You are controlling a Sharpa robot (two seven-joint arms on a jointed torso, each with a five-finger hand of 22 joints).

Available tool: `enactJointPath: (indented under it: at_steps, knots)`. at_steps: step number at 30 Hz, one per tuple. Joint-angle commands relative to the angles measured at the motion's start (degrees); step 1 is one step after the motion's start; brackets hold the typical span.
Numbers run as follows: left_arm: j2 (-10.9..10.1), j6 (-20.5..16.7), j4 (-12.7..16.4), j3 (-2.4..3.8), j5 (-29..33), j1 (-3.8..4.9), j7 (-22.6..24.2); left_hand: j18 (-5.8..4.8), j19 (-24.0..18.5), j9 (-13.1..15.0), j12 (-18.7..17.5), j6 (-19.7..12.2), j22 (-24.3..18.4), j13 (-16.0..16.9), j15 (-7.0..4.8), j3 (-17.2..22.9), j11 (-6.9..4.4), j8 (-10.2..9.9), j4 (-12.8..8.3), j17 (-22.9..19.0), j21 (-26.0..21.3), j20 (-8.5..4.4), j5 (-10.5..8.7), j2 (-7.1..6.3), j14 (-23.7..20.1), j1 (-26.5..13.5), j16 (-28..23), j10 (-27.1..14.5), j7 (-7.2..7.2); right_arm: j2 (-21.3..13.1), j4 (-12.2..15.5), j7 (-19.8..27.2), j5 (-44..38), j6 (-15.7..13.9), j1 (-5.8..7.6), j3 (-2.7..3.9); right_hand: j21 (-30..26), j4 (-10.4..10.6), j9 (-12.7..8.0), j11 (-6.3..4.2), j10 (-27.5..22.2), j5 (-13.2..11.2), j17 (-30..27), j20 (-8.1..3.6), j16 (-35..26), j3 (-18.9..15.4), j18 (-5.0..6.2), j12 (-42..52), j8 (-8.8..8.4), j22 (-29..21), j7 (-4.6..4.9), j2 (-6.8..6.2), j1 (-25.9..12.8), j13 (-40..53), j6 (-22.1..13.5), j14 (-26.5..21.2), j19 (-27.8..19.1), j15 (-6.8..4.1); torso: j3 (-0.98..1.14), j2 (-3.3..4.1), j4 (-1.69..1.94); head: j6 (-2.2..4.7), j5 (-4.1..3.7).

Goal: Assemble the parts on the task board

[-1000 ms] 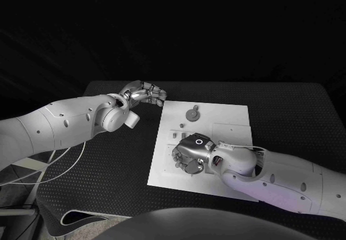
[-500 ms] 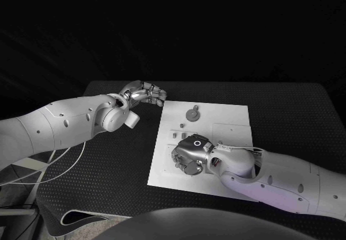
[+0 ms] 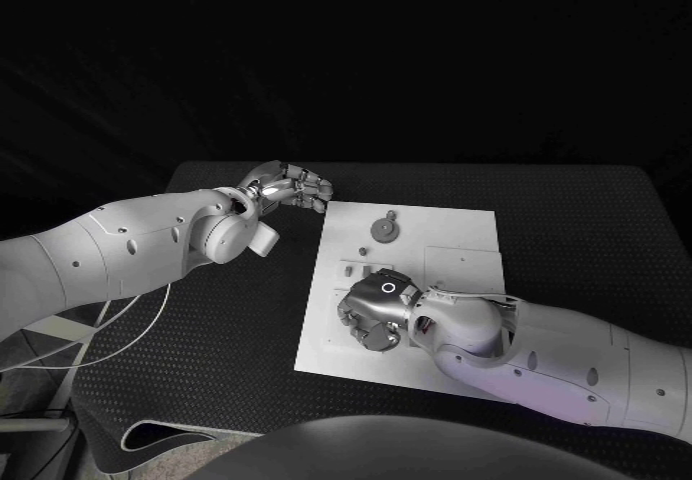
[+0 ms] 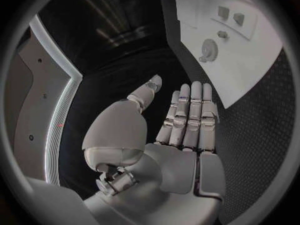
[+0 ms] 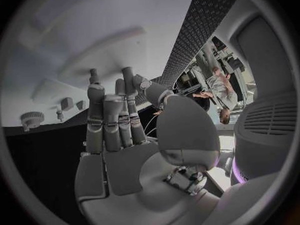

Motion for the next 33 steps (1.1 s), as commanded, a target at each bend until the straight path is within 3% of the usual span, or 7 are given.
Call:
enactJointPath:
  at_steps: [1,9,16,23,27,33]
  knots:
    - [0.1,0.7,0.1,0.05,0.4,0.11,0.5,0.62,0.1,-0.1,0.1,-0.1,-0.1,-0.1,-0.01,-0.4,0.25,0.4,-0.1,0.1,0.2,0.18,-0.10,0.00,0.5,0.4,-0.3,-0.3,0.33,0.4,-0.3,-0.1,-0.6,2.6,-0.39,-0.48,0.4,-0.7,0.2,-0.95,1.3,0.2,0.1,-0.70,0.3,4.3,3.68,0.2,0.39,1.1,-0.10,0.60,0.0,2.0,0.4,-0.2,0.7,-0.64,0.02,0.00,0.04,0.00,-0.11]
    - [0.0,0.8,0.1,0.05,0.4,0.16,0.4,0.62,0.1,-0.1,0.1,-0.1,-0.1,-0.1,-0.01,-0.4,0.26,0.4,-0.1,0.1,0.2,0.19,-0.10,-0.01,0.5,0.5,-0.4,-0.3,0.33,0.2,-0.6,-0.1,0.3,2.1,-0.39,-0.54,0.3,-0.9,0.2,-0.69,0.6,0.2,0.0,-0.58,0.3,4.0,3.68,-0.2,0.09,1.1,0.15,0.11,-1.0,2.0,-0.2,-0.3,0.4,-0.39,-0.01,0.00,-0.04,0.00,-0.21]
    - [0.0,0.8,0.1,0.04,0.4,0.17,0.4,0.61,0.1,-0.1,0.1,-0.1,-0.1,-0.1,-0.01,-0.4,0.26,0.4,-0.1,0.2,0.2,0.19,-0.10,-0.02,0.5,0.5,-0.4,-0.3,0.33,0.0,-0.7,0.3,1.3,2.6,-0.38,-0.55,0.3,-1.3,0.2,-0.39,-0.2,0.1,0.0,-0.46,0.3,3.1,3.68,-0.7,-0.32,1.0,0.53,-2.37,-2.5,2.1,-0.9,-0.5,0.2,-0.09,0.04,-0.02,-0.01,0.00,-0.23]
    - [0.0,0.9,0.0,0.04,0.4,0.18,0.4,0.61,0.1,-0.1,0.1,-0.1,-0.1,-0.1,0.00,-0.4,0.26,0.4,-0.1,0.2,0.2,0.19,-0.10,-0.02,0.5,0.4,-0.5,-0.3,0.33,-0.4,-0.4,1.0,2.2,1.8,-0.38,-0.54,0.3,-0.2,-0.1,0.33,-1.8,0.1,0.1,-0.35,0.3,2.3,3.68,-1.7,-1.33,1.0,1.16,-5.54,-4.5,1.8,-2.6,-0.7,0.1,0.59,0.07,-0.03,-0.03,0.00,-0.27]
    - [0.0,0.8,0.0,0.04,0.4,0.18,0.4,0.61,0.1,-0.1,0.1,-0.1,-0.1,-0.1,0.00,-0.4,0.27,0.4,-0.1,0.2,0.2,0.19,-0.11,-0.03,0.5,0.4,-0.5,-0.3,0.34,-0.6,-0.5,1.0,2.6,1.1,-0.38,-0.54,0.3,0.3,-0.3,0.53,-2.4,0.1,0.1,-0.37,0.3,2.1,3.68,-2.1,-1.68,1.0,1.40,-6.49,-4.9,1.7,-3.1,-0.8,0.1,0.78,0.05,-0.01,-0.02,0.00,-0.38]
    - [-0.1,0.9,0.0,0.04,0.4,0.18,0.4,0.61,0.1,-0.1,0.1,-0.2,-0.2,-0.1,0.00,-0.4,0.27,0.4,-0.1,0.2,0.2,0.19,-0.10,-0.03,0.5,0.4,-0.5,-0.3,0.34,-0.6,-0.6,1.4,3.6,-0.8,-0.38,-0.54,0.1,0.8,-1.3,1.44,-4.8,0.1,0.1,-0.23,0.1,1.7,3.68,-3.5,-3.51,1.0,2.81,-7.86,-5.2,1.2,-6.3,-1.6,-0.5,1.63,0.02,-0.01,-0.05,0.00,-0.41]
